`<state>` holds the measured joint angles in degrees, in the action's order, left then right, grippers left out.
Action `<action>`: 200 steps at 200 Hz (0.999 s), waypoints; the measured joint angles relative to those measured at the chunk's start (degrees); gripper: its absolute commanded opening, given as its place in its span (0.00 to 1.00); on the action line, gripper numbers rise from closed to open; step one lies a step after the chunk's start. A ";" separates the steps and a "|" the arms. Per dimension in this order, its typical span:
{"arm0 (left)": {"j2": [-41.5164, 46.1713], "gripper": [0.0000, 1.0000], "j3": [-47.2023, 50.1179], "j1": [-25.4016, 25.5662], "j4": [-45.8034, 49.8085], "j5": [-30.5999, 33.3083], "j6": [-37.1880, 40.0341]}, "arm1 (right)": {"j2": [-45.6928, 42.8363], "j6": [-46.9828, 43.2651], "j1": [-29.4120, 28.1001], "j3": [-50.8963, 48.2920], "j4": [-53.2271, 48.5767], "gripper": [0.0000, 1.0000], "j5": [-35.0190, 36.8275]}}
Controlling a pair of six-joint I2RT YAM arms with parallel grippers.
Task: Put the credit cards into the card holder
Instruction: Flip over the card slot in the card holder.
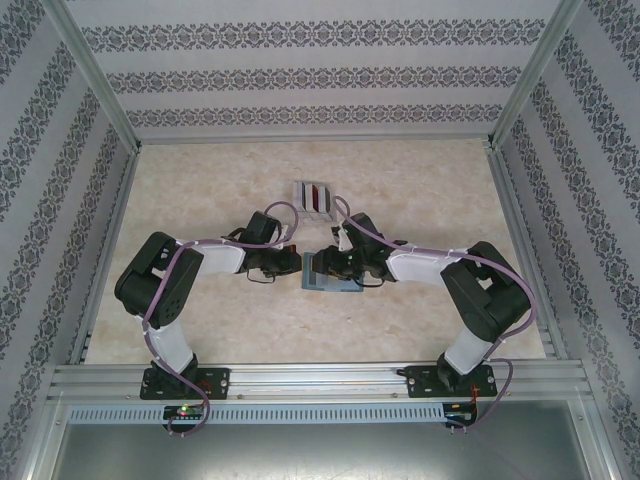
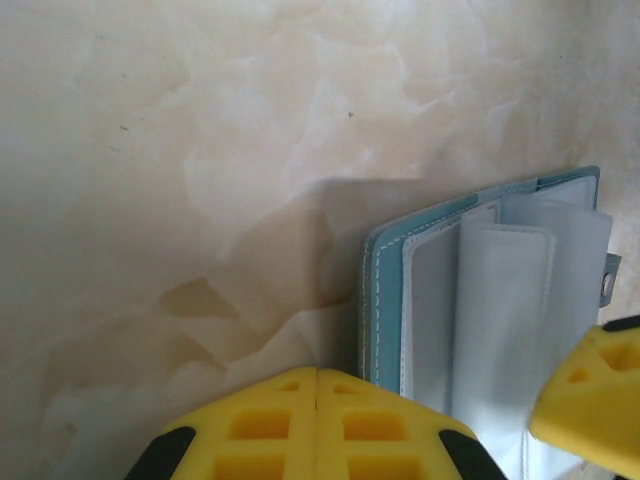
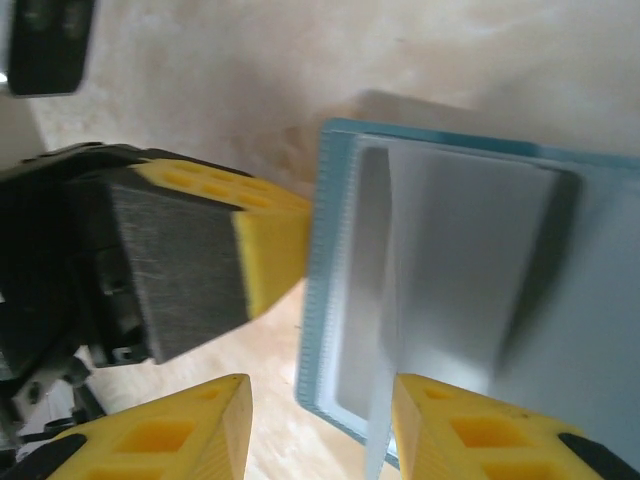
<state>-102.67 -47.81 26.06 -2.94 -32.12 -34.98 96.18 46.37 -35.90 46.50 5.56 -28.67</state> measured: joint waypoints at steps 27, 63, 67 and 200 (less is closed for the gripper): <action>-0.02 0.00 0.15 -0.31 -0.24 -0.50 -0.04 | 0.48 0.00 -0.37 0.63 0.74 0.42 -0.83; -0.04 0.00 0.66 -0.68 -1.16 -1.07 -0.07 | 0.94 -0.11 -0.66 0.72 0.85 0.43 -1.25; -0.04 0.00 0.70 -0.70 -1.25 -1.11 -0.07 | 0.94 -0.22 -0.66 0.79 0.70 0.44 -1.27; 4.72 0.24 6.78 -2.67 -6.93 1.90 -0.83 | -5.29 -11.98 3.43 14.84 -15.76 0.44 18.29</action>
<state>-97.95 -41.04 23.40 -9.87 -30.22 -35.81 90.89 34.39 -32.47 61.34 -10.20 -10.37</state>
